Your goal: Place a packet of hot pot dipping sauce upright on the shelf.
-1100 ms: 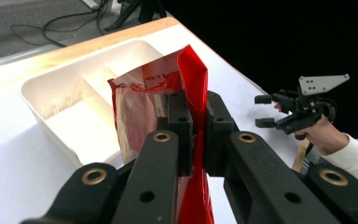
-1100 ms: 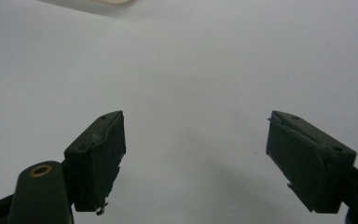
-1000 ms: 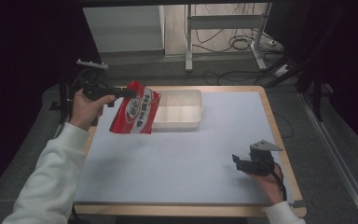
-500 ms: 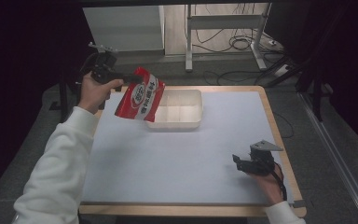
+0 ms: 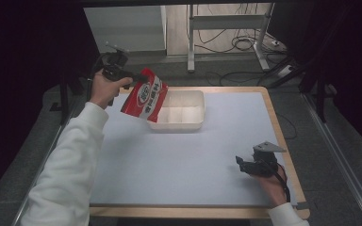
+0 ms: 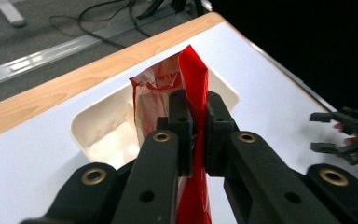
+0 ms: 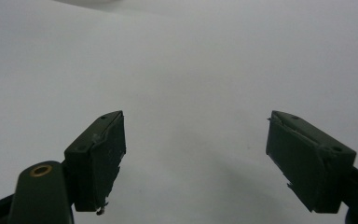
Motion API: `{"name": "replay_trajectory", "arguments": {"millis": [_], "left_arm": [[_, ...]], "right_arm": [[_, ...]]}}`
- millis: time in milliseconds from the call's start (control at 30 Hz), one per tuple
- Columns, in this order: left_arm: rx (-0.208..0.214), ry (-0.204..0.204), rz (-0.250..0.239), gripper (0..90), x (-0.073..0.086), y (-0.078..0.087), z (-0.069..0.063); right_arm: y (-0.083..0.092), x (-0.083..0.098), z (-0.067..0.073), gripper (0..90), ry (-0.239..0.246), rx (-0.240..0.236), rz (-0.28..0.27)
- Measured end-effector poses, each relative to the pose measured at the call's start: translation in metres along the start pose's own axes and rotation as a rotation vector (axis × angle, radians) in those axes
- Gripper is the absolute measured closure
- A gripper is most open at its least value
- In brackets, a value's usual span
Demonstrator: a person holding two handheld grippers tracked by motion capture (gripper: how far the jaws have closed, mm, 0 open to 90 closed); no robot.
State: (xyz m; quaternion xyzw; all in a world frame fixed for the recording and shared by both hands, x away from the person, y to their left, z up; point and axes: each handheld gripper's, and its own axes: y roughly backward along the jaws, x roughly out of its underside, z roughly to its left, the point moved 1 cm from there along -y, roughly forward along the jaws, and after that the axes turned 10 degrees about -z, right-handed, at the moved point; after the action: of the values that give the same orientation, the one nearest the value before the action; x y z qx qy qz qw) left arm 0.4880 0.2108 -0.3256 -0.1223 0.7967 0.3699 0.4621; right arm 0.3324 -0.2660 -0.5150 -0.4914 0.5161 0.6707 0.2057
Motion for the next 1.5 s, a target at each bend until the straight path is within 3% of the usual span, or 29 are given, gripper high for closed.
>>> {"name": "replay_trajectory", "arguments": {"millis": [367, 833, 1100, 1300, 1500], "left_arm": [[-0.055, 0.015, 0.055, 84.5, 0.005, -0.015, 0.003], [-0.157, 0.031, 0.124, 84.5, 0.001, -0.035, 0.001], [-0.179, 0.038, 0.12, 84.4, 0.002, -0.032, -0.002], [-0.227, 0.041, 0.133, 84.5, 0.002, -0.023, -0.002], [-0.272, 0.036, 0.165, 84.5, 0.003, -0.034, -0.004]], "right_arm": [[0.0, 0.0, -0.001, 19.5, 0.001, 0.002, -0.004], [0.0, 0.0, -0.003, 19.5, 0.001, 0.004, -0.004], [0.001, 0.0, -0.003, 19.5, -0.003, 0.004, -0.005], [0.002, -0.001, -0.003, 19.5, -0.004, 0.003, -0.011], [0.002, -0.001, -0.001, 19.6, 0.001, 0.002, -0.015]]}}
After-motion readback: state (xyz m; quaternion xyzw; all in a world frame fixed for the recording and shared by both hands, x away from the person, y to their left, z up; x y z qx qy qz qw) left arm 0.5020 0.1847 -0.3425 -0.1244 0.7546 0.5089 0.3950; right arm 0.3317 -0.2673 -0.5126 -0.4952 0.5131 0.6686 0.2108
